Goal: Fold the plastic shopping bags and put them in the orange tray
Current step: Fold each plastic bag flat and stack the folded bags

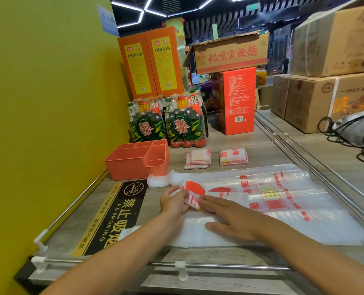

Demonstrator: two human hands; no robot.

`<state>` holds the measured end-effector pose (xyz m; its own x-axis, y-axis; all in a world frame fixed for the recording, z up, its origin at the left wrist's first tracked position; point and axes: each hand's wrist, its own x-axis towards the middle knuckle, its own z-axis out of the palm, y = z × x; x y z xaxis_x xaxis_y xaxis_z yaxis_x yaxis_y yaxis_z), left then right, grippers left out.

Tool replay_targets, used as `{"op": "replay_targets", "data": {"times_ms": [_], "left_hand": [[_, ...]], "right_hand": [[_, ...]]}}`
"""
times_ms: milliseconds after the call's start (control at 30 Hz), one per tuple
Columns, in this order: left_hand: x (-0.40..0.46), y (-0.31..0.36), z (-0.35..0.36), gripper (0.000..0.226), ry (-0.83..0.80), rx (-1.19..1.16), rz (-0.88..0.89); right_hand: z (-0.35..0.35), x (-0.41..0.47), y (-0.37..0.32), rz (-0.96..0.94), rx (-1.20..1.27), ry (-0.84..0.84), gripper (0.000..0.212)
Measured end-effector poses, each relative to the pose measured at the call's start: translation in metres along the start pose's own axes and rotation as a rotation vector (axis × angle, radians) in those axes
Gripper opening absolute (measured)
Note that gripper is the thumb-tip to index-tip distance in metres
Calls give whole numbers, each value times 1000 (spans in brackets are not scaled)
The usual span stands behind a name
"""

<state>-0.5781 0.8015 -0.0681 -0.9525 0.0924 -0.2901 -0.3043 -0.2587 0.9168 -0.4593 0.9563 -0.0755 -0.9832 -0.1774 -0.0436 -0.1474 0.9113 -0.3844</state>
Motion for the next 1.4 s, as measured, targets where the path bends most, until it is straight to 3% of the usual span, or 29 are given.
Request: {"op": "replay_targets", "data": {"times_ms": [133,200,300,433,533,600,733,900,1067,1267,1400], "left_hand": [[-7,-4,4,18,-221,0,-28],[-6,-10,5,17,-304,116,-6],[1,-17,6,29,-229,248,112],[12,-8,1,32,-7,320,268],[9,1,-9,41,-89,468,423],[8,2,-17,41,-249,710,558],[28,-5,-25,49,-423,1286,879],[32,-13,-19,58,-612,1572,845],[37,-12,-27,65,-734,1689,749],[30,-10,-24,70,-728,1631,659],[31,-12,-21,65,-656,1615,746]], "right_hand": [[-2,-1,-1,3,-9,-3,71],[-3,-2,-3,6,-4,-3,71],[-3,-2,-2,12,-10,-5,69],[-3,-5,4,8,-76,23,64],[-2,-4,3,-20,-146,9,61],[-2,-2,1,-18,-135,-13,61],[0,-3,1,0,-75,-20,62],[1,-2,6,5,-28,-23,65],[1,-1,7,-4,-27,-3,64],[-7,-3,0,15,-31,27,57],[-7,-3,-2,8,-22,23,56]]}}
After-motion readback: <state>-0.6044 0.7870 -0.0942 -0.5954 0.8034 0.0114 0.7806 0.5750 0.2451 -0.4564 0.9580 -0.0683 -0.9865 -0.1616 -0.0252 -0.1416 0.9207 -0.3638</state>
